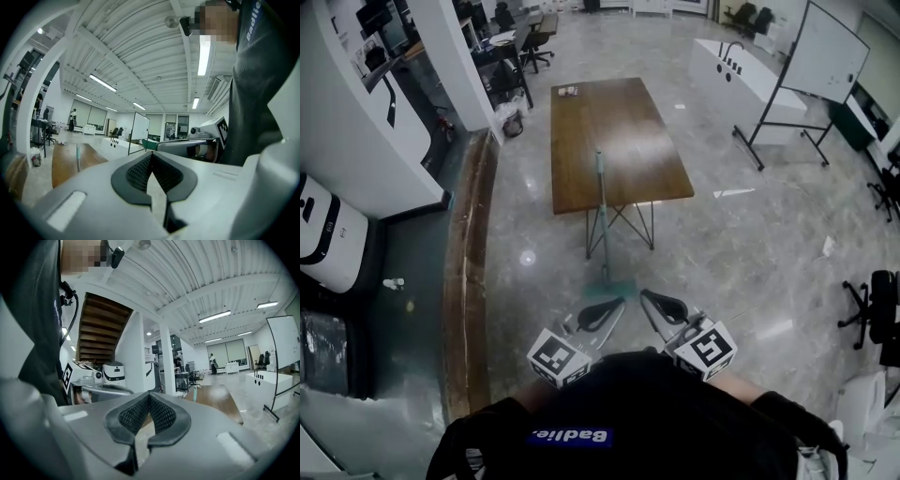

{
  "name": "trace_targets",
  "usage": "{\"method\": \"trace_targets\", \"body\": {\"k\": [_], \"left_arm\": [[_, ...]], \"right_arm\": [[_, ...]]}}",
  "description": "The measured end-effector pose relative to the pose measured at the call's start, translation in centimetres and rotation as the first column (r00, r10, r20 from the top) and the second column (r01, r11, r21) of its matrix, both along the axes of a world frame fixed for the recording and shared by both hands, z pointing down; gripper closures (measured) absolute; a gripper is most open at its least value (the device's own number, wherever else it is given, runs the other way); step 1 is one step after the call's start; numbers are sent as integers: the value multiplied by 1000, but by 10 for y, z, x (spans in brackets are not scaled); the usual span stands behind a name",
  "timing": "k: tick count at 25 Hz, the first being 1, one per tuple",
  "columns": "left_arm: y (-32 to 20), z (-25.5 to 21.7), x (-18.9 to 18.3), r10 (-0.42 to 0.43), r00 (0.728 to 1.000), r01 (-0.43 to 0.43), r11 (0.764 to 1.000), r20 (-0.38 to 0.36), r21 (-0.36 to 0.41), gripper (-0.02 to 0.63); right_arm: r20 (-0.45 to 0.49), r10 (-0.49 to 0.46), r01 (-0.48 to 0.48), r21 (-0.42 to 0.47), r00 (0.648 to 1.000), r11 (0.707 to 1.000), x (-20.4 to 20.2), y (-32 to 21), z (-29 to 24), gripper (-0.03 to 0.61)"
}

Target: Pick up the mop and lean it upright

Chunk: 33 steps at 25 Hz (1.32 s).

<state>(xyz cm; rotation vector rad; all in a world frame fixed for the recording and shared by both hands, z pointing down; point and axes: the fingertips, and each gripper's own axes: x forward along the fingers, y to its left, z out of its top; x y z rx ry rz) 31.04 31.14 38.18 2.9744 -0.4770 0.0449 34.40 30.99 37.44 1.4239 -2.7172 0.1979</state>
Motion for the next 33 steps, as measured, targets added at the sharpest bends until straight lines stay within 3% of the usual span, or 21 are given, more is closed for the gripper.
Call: {"method": "trace_targets", "body": {"k": [16, 33], "left_arm": [[-2, 2, -23, -51, 999, 51, 999, 8, 18, 594], [-8, 1, -21, -63, 998, 63, 998, 21, 10, 594]], "right_arm": [[-13, -58, 58, 1, 998, 998, -30, -2, 5, 575], [-6, -70, 70, 1, 998, 998, -29, -9, 4, 575]]}}
